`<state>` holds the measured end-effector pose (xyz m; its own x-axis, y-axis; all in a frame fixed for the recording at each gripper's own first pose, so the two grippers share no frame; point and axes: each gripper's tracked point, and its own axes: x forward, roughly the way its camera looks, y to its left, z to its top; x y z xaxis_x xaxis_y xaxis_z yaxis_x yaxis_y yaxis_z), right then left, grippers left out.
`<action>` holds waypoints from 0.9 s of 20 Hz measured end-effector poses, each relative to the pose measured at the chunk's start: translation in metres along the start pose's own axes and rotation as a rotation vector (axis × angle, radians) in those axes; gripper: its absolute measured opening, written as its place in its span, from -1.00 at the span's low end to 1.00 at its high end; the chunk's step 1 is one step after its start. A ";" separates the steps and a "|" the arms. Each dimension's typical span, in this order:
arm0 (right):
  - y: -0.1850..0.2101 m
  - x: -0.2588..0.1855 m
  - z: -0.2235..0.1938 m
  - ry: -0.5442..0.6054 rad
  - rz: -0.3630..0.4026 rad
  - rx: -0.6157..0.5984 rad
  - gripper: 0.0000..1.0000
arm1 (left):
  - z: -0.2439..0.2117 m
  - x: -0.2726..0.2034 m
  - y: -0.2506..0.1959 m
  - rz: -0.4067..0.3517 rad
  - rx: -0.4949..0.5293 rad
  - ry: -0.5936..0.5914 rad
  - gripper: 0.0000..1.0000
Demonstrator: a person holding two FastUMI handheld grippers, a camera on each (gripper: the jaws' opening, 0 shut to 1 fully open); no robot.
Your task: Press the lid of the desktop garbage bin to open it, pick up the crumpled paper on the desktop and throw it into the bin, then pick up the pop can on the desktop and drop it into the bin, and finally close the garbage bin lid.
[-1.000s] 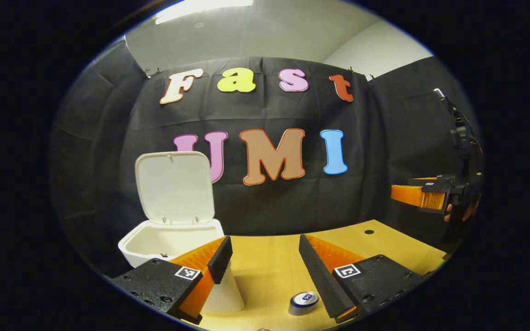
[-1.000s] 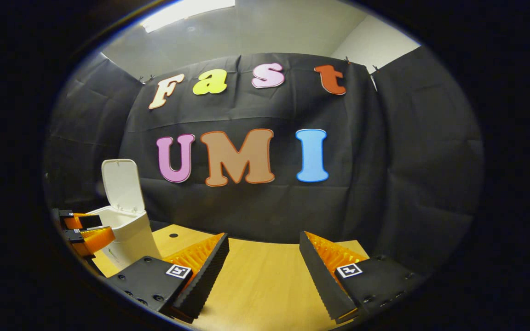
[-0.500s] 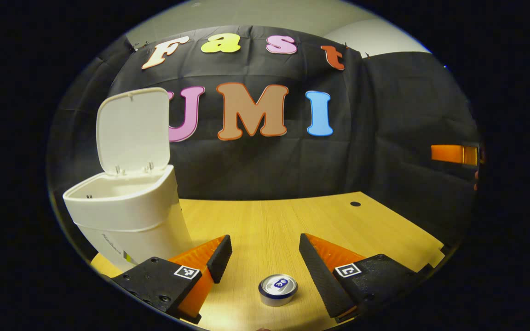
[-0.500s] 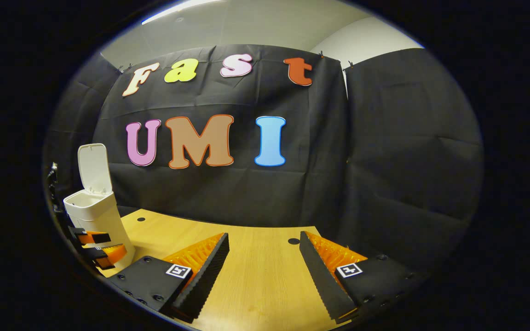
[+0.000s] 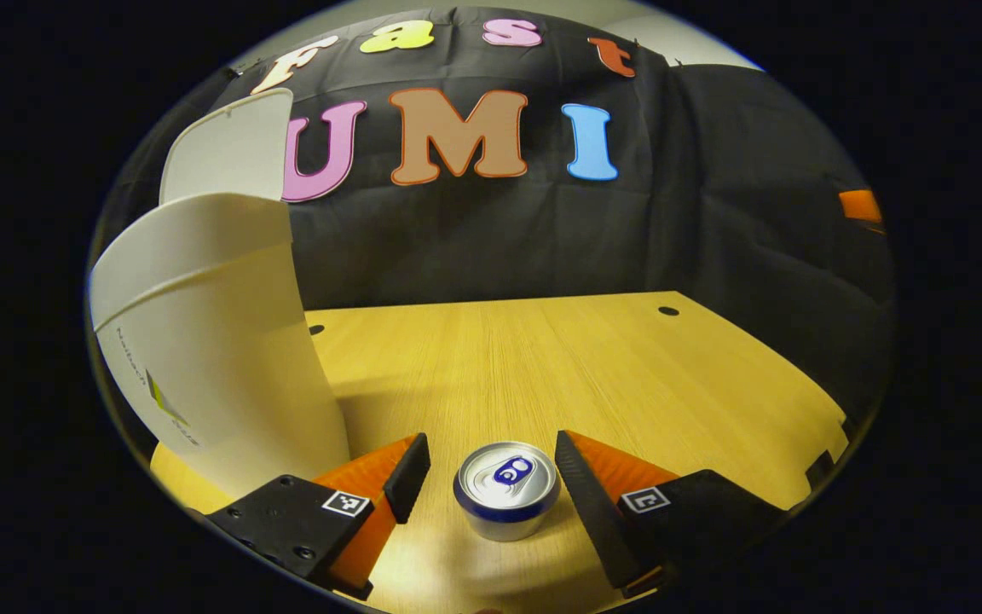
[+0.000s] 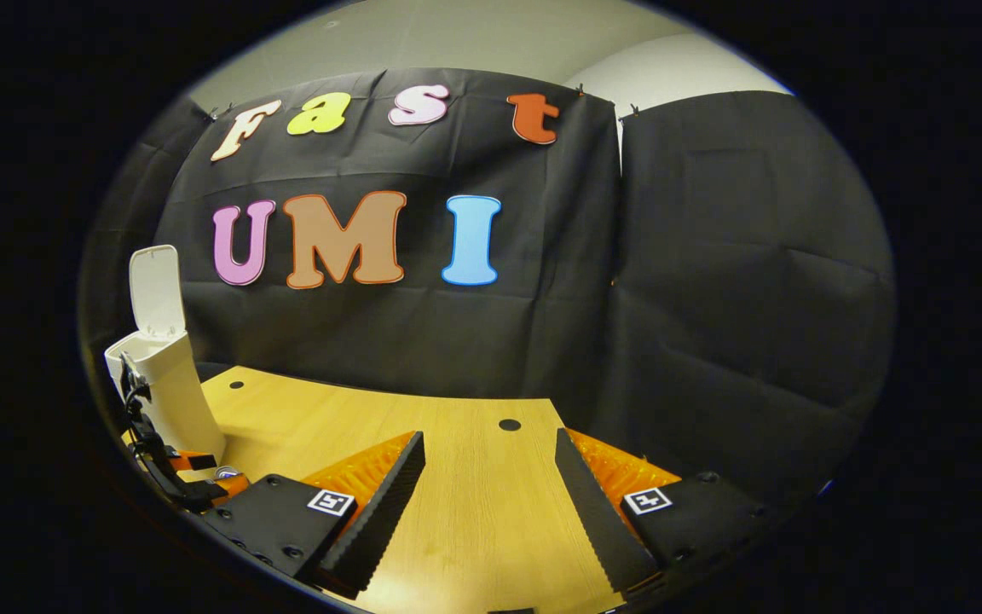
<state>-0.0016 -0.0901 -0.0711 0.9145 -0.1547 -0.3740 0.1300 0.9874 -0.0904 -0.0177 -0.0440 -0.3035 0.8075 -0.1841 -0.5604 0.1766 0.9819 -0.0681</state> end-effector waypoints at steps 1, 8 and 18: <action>0.000 0.000 -0.001 0.002 0.000 -0.010 0.97 | -0.006 0.001 -0.001 0.000 0.005 0.014 0.82; 0.004 -0.008 -0.001 0.006 0.006 -0.072 0.96 | -0.047 0.014 -0.005 -0.012 0.023 0.095 0.84; 0.022 -0.005 0.000 -0.023 0.057 -0.069 0.96 | 0.046 -0.006 0.004 0.000 0.052 -0.060 0.52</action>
<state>-0.0031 -0.0679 -0.0710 0.9281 -0.0966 -0.3595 0.0515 0.9898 -0.1331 0.0040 -0.0414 -0.2628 0.8397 -0.1877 -0.5096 0.2042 0.9786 -0.0241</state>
